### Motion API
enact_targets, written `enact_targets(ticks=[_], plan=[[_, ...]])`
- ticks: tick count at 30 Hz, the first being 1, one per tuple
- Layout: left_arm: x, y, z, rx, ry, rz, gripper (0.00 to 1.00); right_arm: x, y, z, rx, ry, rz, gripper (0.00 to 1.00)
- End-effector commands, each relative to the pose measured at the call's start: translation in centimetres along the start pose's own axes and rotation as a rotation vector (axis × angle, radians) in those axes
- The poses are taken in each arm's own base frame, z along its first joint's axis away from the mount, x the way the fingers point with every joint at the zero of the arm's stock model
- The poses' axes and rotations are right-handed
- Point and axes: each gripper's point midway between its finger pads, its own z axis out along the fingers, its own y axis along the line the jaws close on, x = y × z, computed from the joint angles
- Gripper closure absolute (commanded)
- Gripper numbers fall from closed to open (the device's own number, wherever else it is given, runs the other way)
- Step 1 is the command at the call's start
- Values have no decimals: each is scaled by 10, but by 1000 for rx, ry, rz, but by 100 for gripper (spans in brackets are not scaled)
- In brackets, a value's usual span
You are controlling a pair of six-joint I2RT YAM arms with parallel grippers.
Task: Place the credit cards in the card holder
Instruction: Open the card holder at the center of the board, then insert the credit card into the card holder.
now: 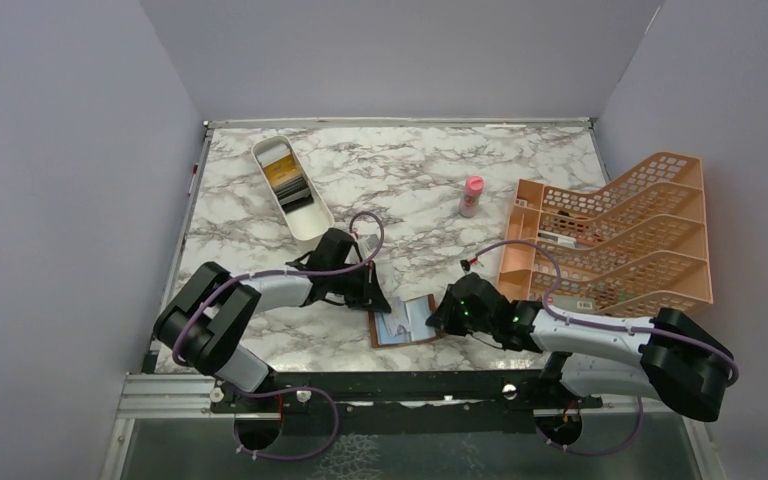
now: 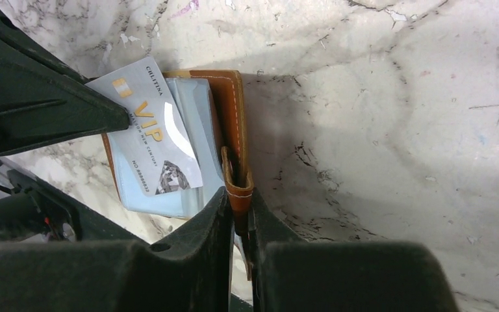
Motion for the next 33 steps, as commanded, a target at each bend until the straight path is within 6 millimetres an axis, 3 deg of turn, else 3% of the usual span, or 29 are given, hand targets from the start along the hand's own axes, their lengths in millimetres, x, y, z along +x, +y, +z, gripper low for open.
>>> enact_targets(ticks=[1, 5, 9, 21, 27, 33], plan=[[7, 10, 3, -18, 48, 41, 100, -5, -11, 3, 61, -31, -24, 79], [4, 10, 5, -24, 49, 50, 100, -16, -22, -1, 150, -57, -100, 65], [1, 9, 6, -26, 46, 57, 100, -20, -33, -3, 234, -45, -172, 62], [1, 4, 8, -10, 70, 72, 100, -19, -40, 1, 277, -24, -229, 79], [4, -2, 10, 27, 60, 51, 100, -6, -43, 5, 258, 14, -193, 80], [11, -16, 16, 132, 64, 20, 100, -6, -42, 6, 255, 15, -184, 80]])
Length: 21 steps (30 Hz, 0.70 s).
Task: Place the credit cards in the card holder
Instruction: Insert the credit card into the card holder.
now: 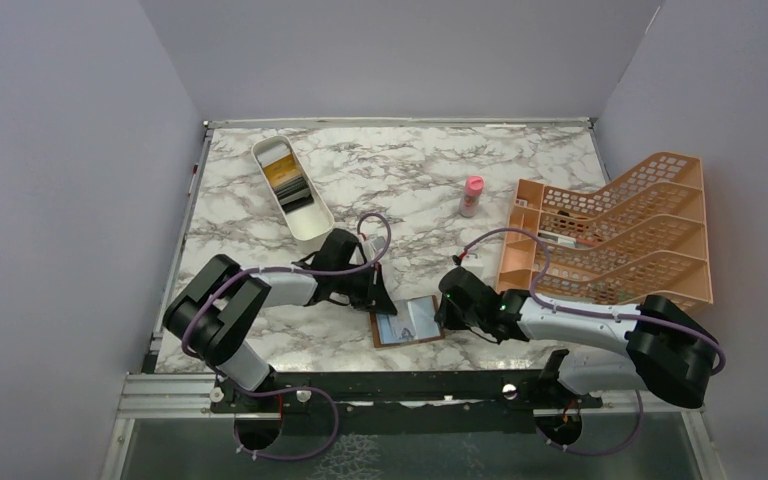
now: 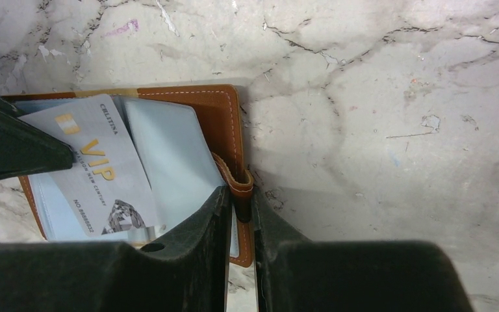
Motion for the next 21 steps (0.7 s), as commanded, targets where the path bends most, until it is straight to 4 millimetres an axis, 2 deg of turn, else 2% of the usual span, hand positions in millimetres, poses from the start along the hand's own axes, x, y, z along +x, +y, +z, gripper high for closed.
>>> enact_targets(ticks=[1, 10, 21], plan=[[9, -5, 8, 59, 21, -8, 100, 11, -12, 3, 42, 29, -5, 80], [7, 15, 10, -61, -1, -39, 100, 11, -12, -1, 30, 22, 6, 74], [6, 19, 20, -112, 18, -55, 100, 16, -9, 4, 13, 40, 8, 71]])
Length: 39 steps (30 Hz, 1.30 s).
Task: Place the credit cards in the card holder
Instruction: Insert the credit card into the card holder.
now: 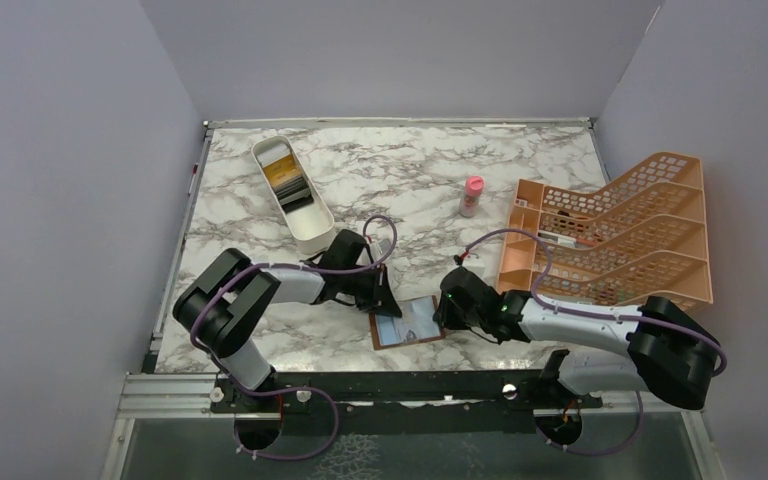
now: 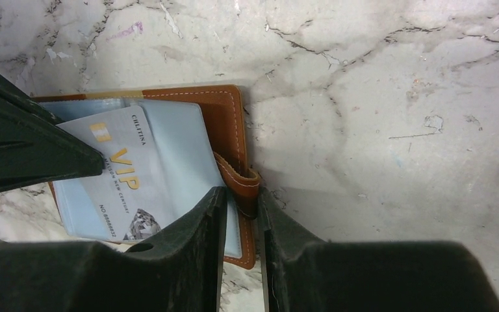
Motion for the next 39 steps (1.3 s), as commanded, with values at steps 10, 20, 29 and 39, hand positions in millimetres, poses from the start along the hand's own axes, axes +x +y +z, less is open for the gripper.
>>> enact_targets(ticks=[10, 20, 29, 39], plan=[[-6, 21, 14, -154, -31, -7, 100, 16, -10, 3, 11, 43, -4, 70], [14, 34, -2, -250, -11, -54, 100, 12, -16, 0, 44, 23, -10, 71], [20, 37, -2, -279, 2, -98, 100, 14, -15, 1, 28, 24, 1, 71], [20, 39, 6, -280, 15, -140, 100, 16, -13, 2, 14, 35, 2, 71]])
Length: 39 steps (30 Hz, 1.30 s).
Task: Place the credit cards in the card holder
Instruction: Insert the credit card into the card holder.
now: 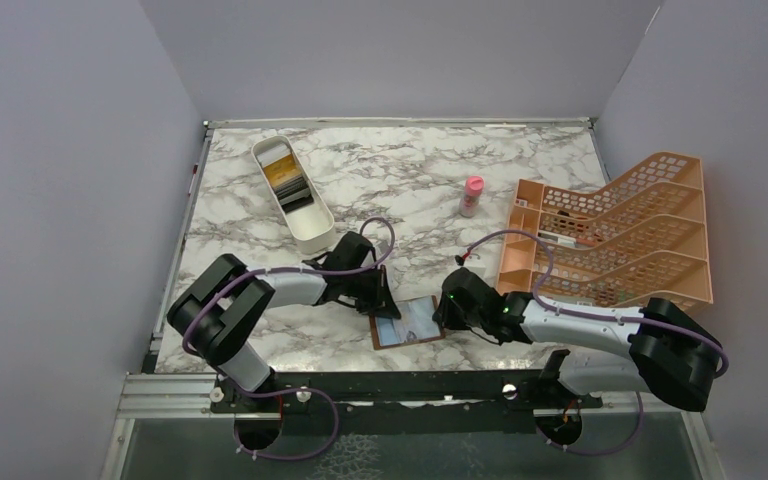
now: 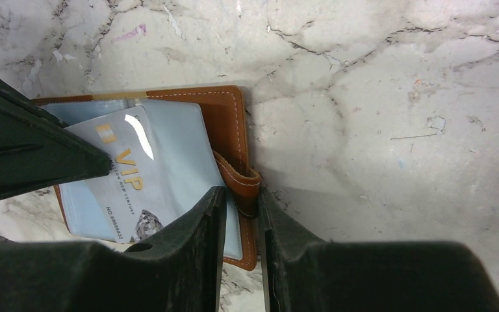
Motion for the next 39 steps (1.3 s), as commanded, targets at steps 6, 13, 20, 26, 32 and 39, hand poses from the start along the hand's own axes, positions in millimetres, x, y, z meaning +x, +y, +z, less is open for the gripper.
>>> enact_targets(ticks=[6, 13, 20, 26, 32, 39], plan=[[7, 35, 14, -153, 27, -55, 100, 17, -14, 2, 32, 46, -12, 71], [1, 33, 17, -152, 18, -45, 100, 16, -14, 0, 22, 43, -18, 70], [-24, 13, 11, -114, -84, 0, 83, 14, -10, -2, 3, 36, -26, 68], [-28, 10, 3, -118, -127, 15, 67, 19, -15, 0, 15, 48, -15, 68], [-29, 4, -8, -103, -167, 30, 57, 21, -14, 1, 2, 53, -4, 70], [-34, -2, -15, -98, -193, 54, 51, 27, -4, 4, -40, 85, 14, 71]])
